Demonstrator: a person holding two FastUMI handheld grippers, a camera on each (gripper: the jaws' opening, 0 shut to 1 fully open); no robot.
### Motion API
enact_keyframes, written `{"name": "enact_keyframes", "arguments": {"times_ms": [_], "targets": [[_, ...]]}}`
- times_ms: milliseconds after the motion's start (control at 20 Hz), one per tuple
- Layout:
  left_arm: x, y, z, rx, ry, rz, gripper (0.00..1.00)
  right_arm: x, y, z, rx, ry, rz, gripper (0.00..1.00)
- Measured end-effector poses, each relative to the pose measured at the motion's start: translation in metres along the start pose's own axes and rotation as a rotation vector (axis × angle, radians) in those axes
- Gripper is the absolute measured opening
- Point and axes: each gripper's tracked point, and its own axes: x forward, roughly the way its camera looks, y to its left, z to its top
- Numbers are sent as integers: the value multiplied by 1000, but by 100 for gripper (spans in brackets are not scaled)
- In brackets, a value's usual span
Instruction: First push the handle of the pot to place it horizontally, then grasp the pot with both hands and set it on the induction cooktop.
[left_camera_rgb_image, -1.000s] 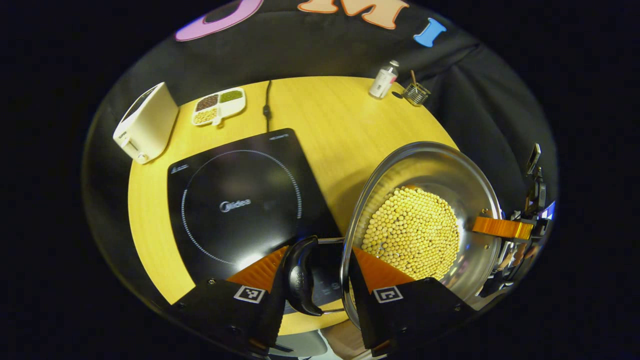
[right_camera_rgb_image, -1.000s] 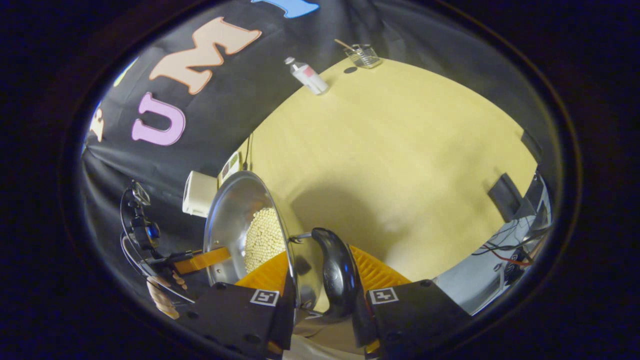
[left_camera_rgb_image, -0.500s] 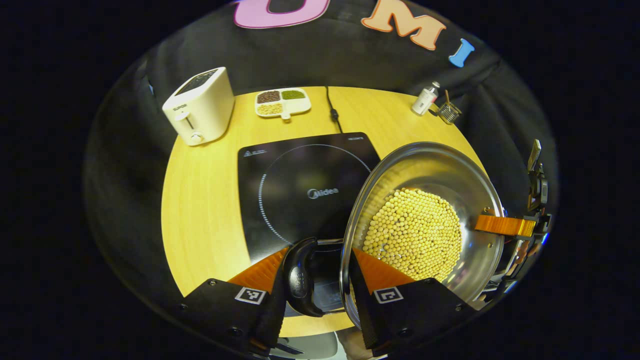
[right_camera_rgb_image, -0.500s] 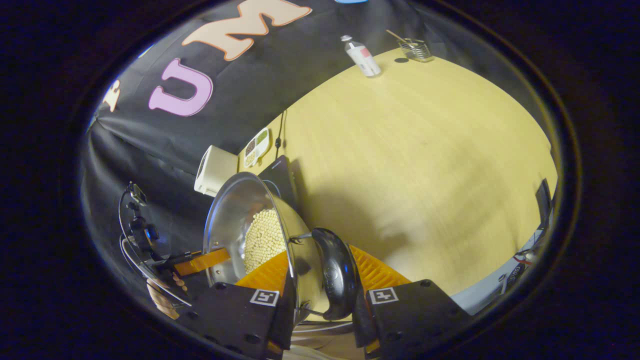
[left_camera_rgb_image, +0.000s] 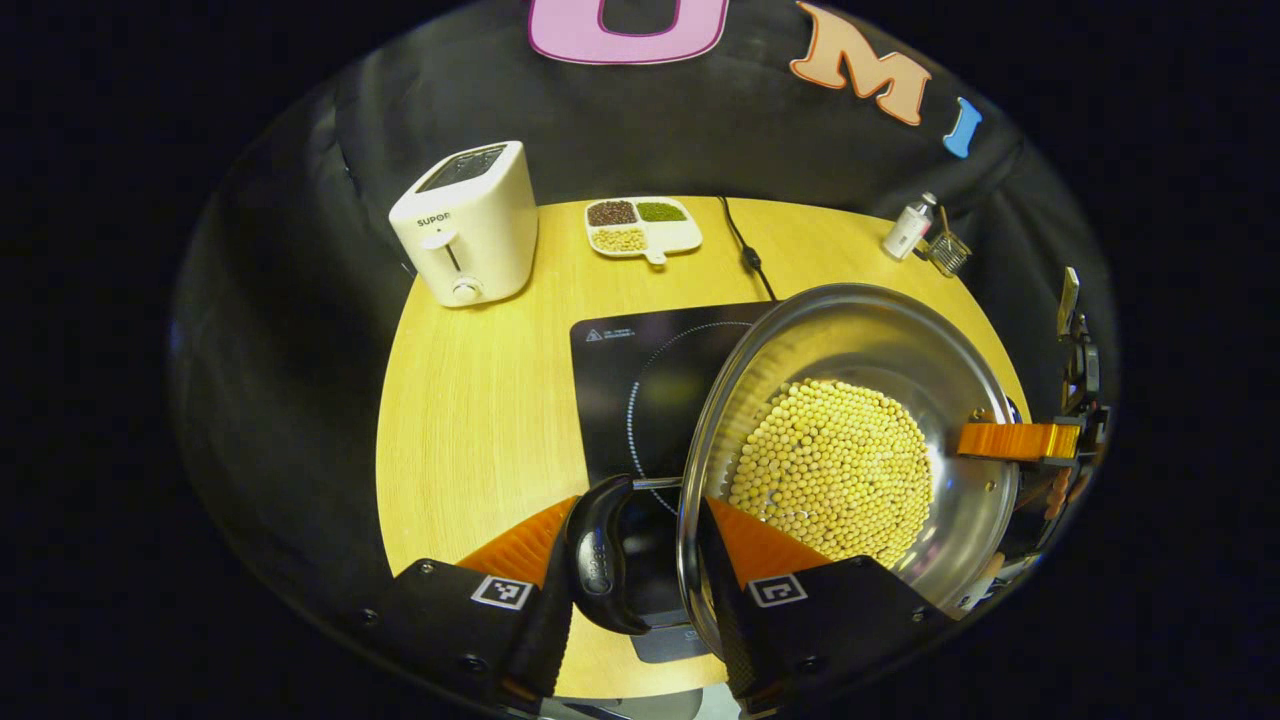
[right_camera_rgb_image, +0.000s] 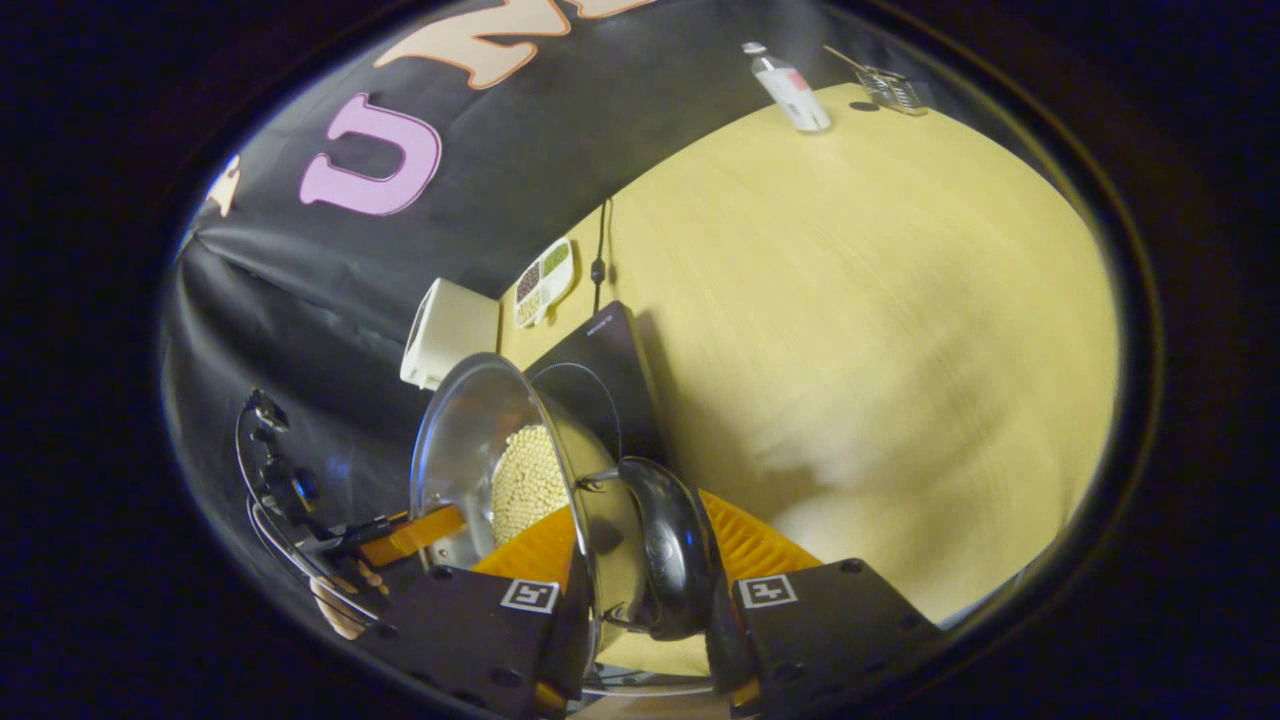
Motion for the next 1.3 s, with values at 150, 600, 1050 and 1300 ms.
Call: {"name": "enact_keyframes", "arguments": {"times_ms": [150,600,1050,1300], "targets": [[12,11,4,-20,-10,5,64,19,10,10,-14,-9,-7,51],[32,24,19,-15,-41,28,64,48,17,28,-9,16,-2,43],[46,34,19,-3,-42,44,63,62,13,26,-7,31,-6,50],[47,35,20,-14,-58,39,66,58,9,31,-14,31,9,50]]}}
